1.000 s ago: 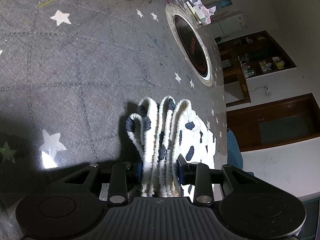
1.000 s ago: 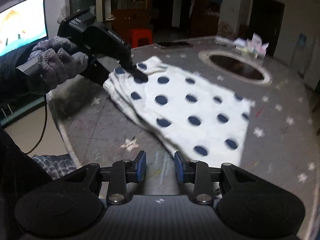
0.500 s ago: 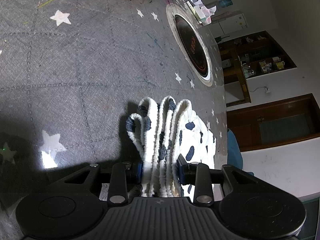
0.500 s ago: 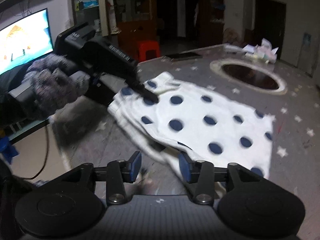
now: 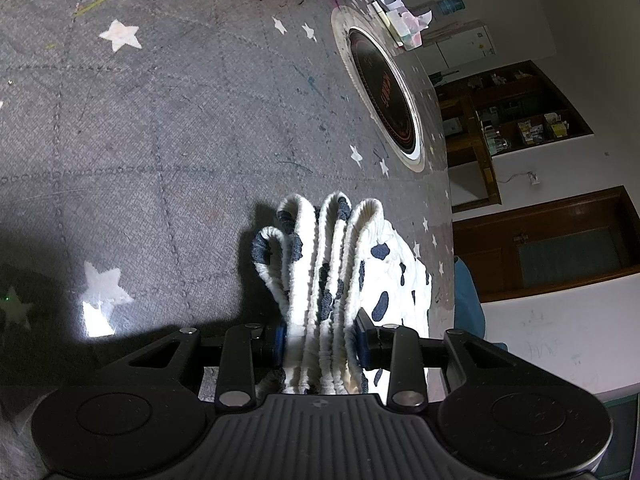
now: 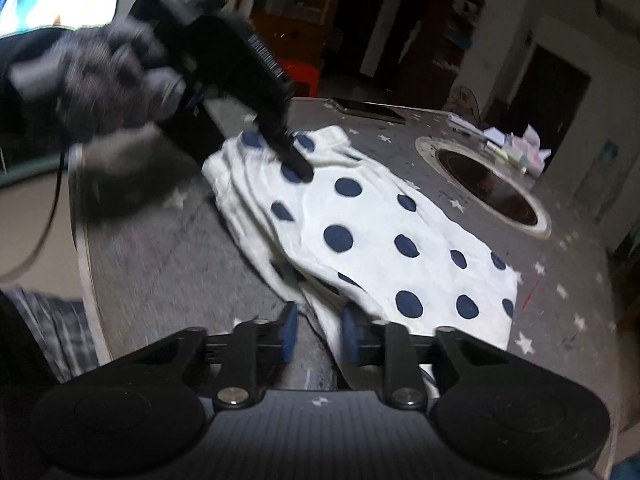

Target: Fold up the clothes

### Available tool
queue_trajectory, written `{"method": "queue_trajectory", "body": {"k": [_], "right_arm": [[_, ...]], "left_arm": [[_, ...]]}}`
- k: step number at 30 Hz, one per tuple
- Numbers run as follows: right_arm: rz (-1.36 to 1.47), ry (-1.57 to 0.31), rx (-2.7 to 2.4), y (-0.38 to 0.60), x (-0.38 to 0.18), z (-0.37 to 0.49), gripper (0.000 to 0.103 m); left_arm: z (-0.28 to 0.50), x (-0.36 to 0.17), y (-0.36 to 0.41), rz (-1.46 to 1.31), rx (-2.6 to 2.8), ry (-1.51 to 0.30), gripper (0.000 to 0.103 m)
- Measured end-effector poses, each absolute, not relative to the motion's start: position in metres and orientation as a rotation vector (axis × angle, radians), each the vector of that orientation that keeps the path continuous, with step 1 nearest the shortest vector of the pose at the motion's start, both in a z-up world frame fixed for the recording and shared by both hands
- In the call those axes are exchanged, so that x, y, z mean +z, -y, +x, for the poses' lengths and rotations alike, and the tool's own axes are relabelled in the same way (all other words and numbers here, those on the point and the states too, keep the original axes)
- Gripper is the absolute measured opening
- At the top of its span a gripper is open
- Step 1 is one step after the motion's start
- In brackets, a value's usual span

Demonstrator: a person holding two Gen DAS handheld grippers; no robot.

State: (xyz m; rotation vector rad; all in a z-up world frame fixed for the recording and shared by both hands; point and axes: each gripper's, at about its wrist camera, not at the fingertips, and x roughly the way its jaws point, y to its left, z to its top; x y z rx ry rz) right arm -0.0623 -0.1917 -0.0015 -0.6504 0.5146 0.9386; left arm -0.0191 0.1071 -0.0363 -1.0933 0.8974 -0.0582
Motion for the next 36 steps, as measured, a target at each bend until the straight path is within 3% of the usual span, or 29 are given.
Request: {"method": "queue_trajectory", "body": {"k": [5, 17, 20, 22, 31, 36], "right_arm": [[-0.616, -0.533, 0.96, 0.199, 0.006, -0.061, 0.0], [-0.365, -0.615, 1.043, 0.227, 0.034, -0.052, 0.005], [-0.306, -0.609, 0.972, 0.235, 0.041, -0.034, 0.015], [-0.277, -0.612, 0.902, 0.239, 0.041, -0.017, 0.027], [-0.186, -0.693, 0.695, 0.245, 0.014, 0.05, 0.043], [-0.085, -0.742, 0.637, 0.249, 0.002, 0.073, 0.044]], "left_arm": [[-0.019, -0.036, -0.108, -1.091, -0.055, -0.897, 0.035], [-0.017, -0.032, -0.111, -1.052, -0.048, -0.895, 0.035], [-0.014, -0.03, -0.111, -1.037, -0.046, -0.894, 0.036], [-0.013, -0.029, -0.111, -1.028, -0.046, -0.894, 0.036], [-0.006, -0.025, -0.113, -0.969, -0.043, -0.9, 0.036], [0.0, -0.021, -0.112, -0.926, -0.038, -0.911, 0.036]]}}
